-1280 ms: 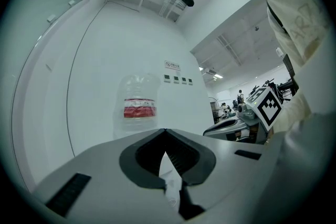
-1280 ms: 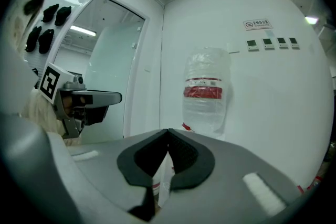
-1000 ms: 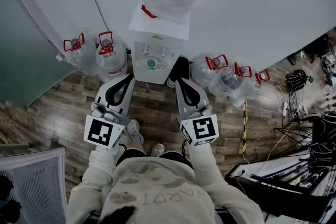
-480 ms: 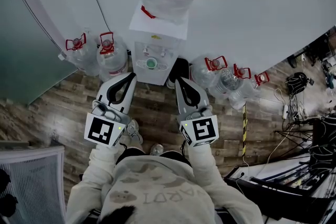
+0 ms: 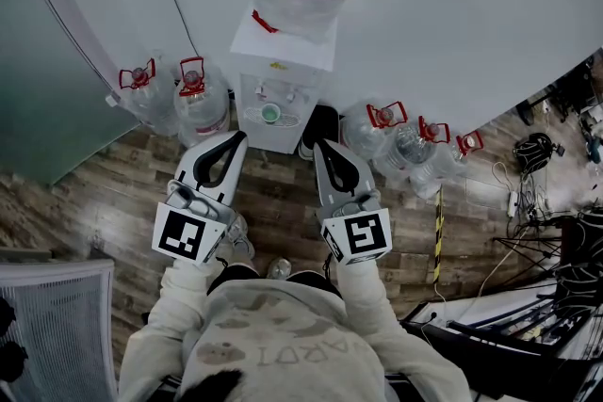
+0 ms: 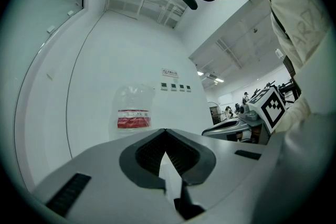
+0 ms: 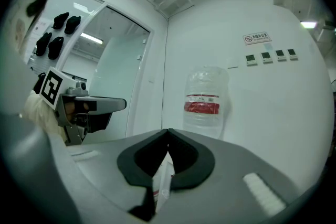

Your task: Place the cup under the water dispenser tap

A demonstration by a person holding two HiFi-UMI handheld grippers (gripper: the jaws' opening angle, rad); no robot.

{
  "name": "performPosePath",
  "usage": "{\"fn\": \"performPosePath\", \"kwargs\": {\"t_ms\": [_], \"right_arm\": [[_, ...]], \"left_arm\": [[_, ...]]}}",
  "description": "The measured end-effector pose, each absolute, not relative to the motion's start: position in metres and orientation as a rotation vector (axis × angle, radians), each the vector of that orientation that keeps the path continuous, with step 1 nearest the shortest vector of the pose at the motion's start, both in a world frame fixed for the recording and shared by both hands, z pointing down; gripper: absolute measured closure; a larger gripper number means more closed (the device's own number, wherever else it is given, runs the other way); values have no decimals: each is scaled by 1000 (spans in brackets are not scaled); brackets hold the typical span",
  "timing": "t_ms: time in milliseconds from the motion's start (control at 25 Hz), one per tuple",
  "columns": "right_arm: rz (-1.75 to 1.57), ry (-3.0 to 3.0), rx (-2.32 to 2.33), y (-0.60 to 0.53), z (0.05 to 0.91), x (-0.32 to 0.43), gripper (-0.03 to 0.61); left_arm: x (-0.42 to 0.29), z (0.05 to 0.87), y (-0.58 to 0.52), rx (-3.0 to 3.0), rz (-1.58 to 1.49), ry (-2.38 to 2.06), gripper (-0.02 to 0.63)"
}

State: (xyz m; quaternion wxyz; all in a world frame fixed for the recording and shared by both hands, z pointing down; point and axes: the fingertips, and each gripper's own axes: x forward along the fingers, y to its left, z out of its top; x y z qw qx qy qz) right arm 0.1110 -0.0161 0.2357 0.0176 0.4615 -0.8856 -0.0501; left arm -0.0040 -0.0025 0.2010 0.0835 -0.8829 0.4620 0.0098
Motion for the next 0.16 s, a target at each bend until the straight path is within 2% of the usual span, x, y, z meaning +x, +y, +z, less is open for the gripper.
{"fn": "performPosePath", "kwargs": {"t_ms": [160], "right_arm": [[-155,-2752,1431,-15,236,114,569]], "left_arm": [[0,201,-1,-2635,30,1376,609]]}}
